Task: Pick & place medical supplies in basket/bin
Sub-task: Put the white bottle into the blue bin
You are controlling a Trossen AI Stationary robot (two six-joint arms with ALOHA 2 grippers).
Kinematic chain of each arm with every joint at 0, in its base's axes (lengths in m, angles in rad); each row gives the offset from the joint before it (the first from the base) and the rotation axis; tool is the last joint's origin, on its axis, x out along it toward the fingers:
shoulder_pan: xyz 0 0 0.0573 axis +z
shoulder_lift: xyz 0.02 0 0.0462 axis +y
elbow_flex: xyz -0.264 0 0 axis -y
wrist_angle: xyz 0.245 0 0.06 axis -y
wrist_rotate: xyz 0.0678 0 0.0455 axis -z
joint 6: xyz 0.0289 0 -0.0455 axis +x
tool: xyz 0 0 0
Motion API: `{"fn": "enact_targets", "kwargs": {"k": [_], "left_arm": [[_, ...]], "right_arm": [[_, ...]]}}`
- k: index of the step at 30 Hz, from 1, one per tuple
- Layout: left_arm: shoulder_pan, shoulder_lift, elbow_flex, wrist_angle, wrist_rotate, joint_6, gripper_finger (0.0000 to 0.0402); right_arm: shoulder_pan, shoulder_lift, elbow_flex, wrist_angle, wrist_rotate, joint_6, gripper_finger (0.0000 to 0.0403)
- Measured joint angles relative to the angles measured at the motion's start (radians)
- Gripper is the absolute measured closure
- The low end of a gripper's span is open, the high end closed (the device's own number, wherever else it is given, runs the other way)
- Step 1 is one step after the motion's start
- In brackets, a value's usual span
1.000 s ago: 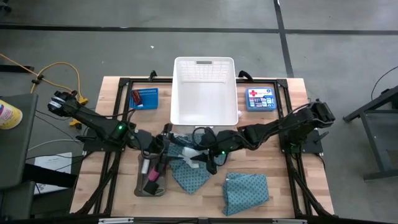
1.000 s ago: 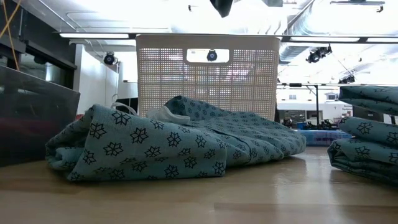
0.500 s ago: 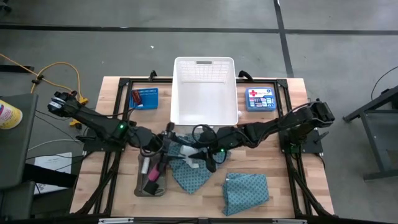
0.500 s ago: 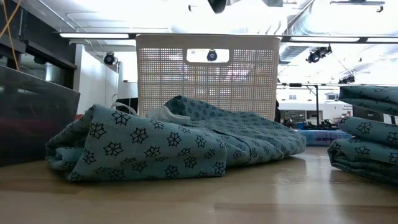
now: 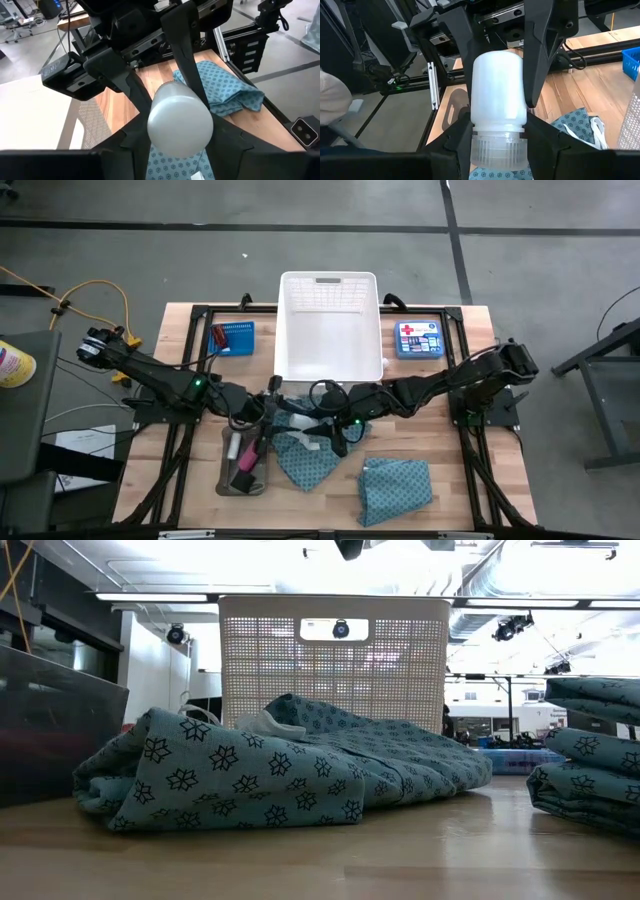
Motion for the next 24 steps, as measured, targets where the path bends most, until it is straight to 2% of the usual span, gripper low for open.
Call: {"fn": "enact_targets", "kwargs": {"k": [8, 24], "left_arm": [[0.0, 0.0, 0.0, 0.001, 0.0, 0.0, 0.0258], [-0.001, -0.004, 0.0, -0.001, -0.015, 0.001, 0.0258]], "right_arm": [[0.0, 0.0, 0.0, 0.002, -0.013, 0.001, 0.0265], [0.003, 0.0, 0.001, -0.041, -0.019, 0.053, 0.0169]]}}
